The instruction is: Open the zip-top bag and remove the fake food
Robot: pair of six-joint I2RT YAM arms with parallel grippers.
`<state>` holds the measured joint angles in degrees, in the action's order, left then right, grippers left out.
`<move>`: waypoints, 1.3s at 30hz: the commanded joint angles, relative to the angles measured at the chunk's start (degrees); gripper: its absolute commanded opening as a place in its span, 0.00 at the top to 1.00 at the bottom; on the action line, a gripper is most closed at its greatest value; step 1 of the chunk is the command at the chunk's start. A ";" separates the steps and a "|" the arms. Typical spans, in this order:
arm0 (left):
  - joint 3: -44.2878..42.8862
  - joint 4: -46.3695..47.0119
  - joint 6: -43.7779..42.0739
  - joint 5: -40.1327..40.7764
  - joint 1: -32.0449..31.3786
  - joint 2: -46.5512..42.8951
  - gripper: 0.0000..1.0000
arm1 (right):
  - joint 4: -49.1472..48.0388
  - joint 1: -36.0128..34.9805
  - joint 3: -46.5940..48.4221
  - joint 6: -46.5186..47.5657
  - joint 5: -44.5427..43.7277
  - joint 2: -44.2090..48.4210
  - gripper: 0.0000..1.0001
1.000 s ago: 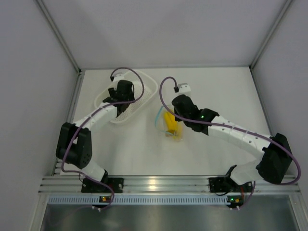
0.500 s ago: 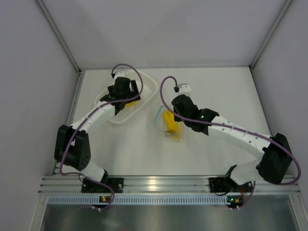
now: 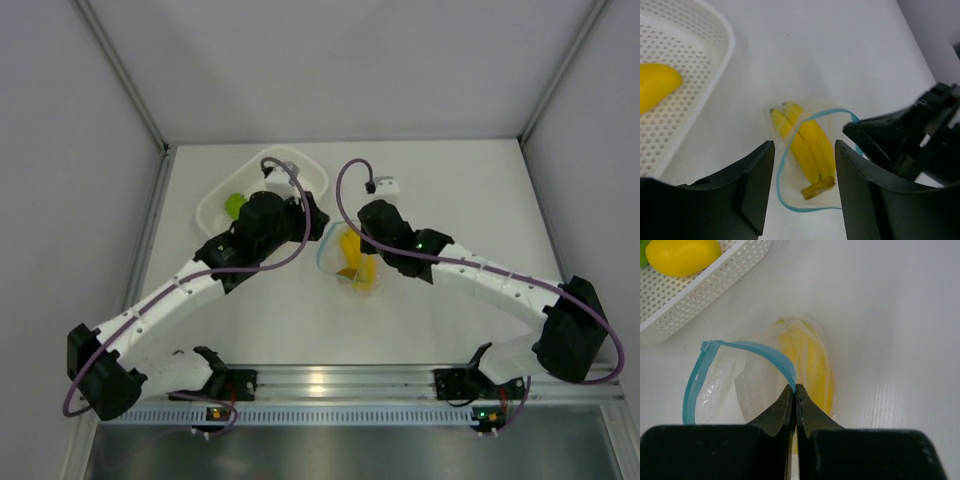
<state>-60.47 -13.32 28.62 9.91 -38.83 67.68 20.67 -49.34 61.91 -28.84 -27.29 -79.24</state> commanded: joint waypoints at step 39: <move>17.75 24.04 -25.28 -20.80 -12.68 8.43 0.27 | -2.47 1.09 -0.12 1.51 12.08 5.24 1.00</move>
<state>-43.53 7.77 4.29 -8.10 -51.37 77.10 20.82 -49.08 61.36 -28.03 -17.06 -76.18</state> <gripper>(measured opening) 0.714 0.007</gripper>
